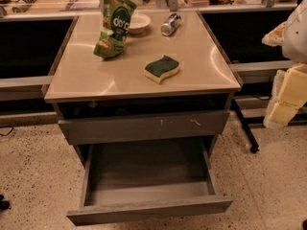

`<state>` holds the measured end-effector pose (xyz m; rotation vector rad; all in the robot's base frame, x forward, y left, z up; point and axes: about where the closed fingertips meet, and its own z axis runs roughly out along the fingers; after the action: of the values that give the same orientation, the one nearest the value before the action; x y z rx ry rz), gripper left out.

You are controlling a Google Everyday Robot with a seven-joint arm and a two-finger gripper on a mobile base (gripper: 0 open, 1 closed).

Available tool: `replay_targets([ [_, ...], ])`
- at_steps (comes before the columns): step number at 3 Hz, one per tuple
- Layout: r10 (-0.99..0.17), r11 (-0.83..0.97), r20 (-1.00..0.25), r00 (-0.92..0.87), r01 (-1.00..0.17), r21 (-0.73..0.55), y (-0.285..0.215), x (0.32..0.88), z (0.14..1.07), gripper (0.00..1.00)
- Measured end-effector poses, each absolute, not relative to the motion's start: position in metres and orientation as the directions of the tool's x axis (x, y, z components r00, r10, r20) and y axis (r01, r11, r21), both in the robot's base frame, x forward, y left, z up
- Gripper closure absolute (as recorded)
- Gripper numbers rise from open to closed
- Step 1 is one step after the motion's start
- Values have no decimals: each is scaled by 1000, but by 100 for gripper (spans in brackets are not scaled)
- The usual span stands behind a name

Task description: Place sponge into middle drawer

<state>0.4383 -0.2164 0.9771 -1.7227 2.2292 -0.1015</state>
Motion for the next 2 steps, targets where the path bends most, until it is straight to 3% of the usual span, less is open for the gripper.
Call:
replay_targets([
  [2, -952, 248, -247, -180, -926, -283, -212, 465, 984, 0],
])
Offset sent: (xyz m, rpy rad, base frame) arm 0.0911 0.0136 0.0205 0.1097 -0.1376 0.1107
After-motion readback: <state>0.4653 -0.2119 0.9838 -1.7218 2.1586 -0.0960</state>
